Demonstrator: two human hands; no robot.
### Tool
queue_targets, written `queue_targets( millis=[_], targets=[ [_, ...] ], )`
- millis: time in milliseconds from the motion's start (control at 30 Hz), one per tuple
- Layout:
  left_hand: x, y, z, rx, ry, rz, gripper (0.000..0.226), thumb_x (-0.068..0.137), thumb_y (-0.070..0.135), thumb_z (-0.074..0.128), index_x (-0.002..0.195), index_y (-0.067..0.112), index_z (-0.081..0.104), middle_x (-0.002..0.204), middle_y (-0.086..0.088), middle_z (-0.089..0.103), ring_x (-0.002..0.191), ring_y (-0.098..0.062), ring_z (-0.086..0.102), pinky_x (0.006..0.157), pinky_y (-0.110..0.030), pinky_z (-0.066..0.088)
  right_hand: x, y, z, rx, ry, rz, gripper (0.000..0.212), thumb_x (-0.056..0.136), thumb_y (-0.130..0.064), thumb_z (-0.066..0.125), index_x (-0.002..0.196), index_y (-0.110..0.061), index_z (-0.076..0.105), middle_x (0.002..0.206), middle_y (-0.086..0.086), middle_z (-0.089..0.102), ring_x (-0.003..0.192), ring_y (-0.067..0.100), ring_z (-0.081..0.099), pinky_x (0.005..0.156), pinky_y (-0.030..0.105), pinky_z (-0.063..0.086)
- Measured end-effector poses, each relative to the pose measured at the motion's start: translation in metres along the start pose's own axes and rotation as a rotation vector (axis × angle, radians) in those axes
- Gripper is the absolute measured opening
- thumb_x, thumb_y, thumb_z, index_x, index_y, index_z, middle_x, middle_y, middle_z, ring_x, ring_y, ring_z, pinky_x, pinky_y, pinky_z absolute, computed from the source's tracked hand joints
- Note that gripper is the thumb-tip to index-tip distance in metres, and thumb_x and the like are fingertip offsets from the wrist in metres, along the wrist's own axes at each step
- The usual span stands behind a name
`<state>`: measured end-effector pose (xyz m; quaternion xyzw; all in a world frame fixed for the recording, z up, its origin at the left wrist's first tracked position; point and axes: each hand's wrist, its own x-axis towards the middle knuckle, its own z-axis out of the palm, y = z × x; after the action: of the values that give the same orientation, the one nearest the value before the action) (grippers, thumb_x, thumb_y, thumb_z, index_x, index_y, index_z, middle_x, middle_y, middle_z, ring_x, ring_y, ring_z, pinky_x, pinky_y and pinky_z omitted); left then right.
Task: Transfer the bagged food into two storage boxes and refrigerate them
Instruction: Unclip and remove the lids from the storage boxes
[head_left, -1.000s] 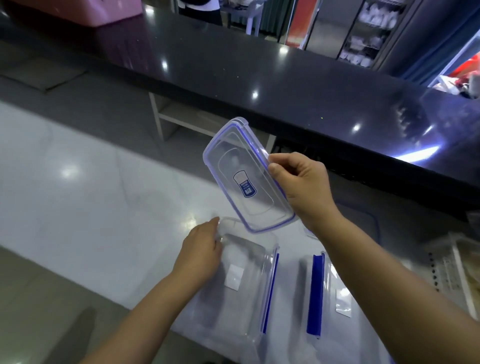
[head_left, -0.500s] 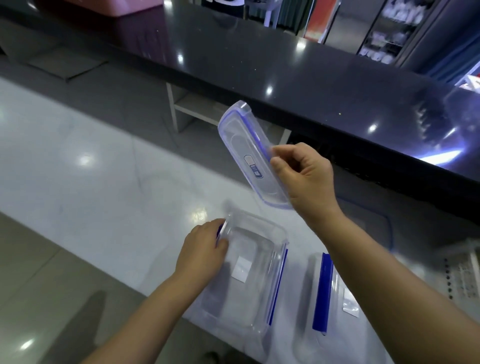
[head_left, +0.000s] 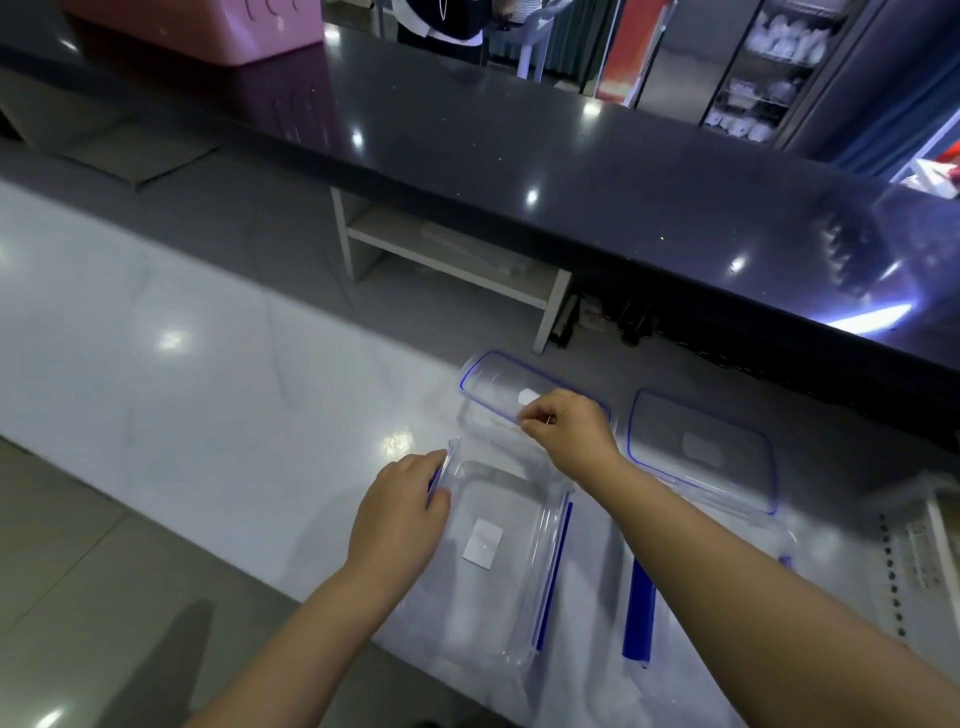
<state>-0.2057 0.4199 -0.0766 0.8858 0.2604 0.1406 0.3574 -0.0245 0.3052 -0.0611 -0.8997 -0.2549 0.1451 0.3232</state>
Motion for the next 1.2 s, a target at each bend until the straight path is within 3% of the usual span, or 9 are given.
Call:
queue_targets(
  millis=[167,400,533,667,767,933,1200],
  targets=[
    [0.004,0.008,0.001,0.019,-0.004,0.008,0.014,0.086,0.014,0.051,0.096,0.015,0.061,0.085,0.002,0.061,0.084,-0.018,0.052,0.066,-0.036,0.047,-0.007,-0.002,-0.007,0.054,0.016,0.001,0.016,0.09,-0.011,0.059,0.096,-0.016,0.073,0.1,-0.005,0.063,0.09,0.012,0.058,0.078,0.022,0.044],
    [0.006,0.018,0.0,0.057,-0.044,0.002,0.015,0.087,0.013,0.049,0.095,0.013,0.061,0.085,-0.003,0.061,0.083,-0.023,0.055,0.066,-0.036,0.046,-0.054,0.01,-0.042,0.159,0.162,0.005,0.022,0.091,-0.01,0.055,0.094,-0.025,0.07,0.091,-0.016,0.062,0.085,0.002,0.059,0.073,0.014,0.044],
    [0.007,0.033,-0.002,0.059,-0.006,0.042,0.033,0.087,0.012,0.053,0.12,0.011,0.059,0.115,-0.006,0.063,0.107,-0.026,0.052,0.088,-0.036,0.043,-0.098,0.021,-0.068,0.16,0.205,0.03,0.025,0.09,-0.008,0.057,0.09,-0.03,0.068,0.089,-0.016,0.064,0.086,0.001,0.061,0.076,0.016,0.048],
    [0.004,0.071,0.004,-0.023,-0.056,0.245,0.037,0.088,0.013,0.052,0.125,0.016,0.056,0.125,0.001,0.058,0.118,-0.017,0.044,0.097,-0.027,0.036,-0.153,0.031,-0.093,0.164,0.332,0.055,0.027,0.087,-0.004,0.058,0.087,-0.028,0.071,0.085,-0.015,0.067,0.082,0.003,0.064,0.079,0.023,0.053],
    [-0.006,0.106,0.02,-0.067,-0.145,0.414,0.034,0.088,0.013,0.052,0.122,0.017,0.058,0.123,0.002,0.059,0.117,-0.014,0.044,0.095,-0.023,0.033,-0.197,0.037,-0.107,0.138,0.434,0.087,0.03,0.085,-0.003,0.06,0.084,-0.031,0.07,0.082,-0.02,0.066,0.08,-0.001,0.063,0.077,0.018,0.051],
    [-0.042,0.158,0.053,-0.07,-0.29,0.681,0.03,0.089,0.016,0.056,0.119,0.019,0.06,0.119,0.004,0.06,0.114,-0.013,0.047,0.091,-0.017,0.029,-0.273,0.057,-0.136,-0.015,0.615,0.066,0.021,0.082,0.003,0.064,0.087,-0.014,0.074,0.078,-0.015,0.062,0.076,-0.003,0.059,0.069,0.009,0.043],
    [-0.094,0.229,0.101,-0.065,-0.462,0.88,0.032,0.09,0.019,0.055,0.122,0.024,0.057,0.124,0.008,0.057,0.117,-0.009,0.045,0.094,-0.02,0.033,-0.372,0.115,-0.181,-0.036,0.955,0.177,0.026,0.078,0.008,0.066,0.084,-0.015,0.074,0.079,-0.01,0.062,0.073,0.004,0.059,0.063,0.008,0.043]
  ],
)
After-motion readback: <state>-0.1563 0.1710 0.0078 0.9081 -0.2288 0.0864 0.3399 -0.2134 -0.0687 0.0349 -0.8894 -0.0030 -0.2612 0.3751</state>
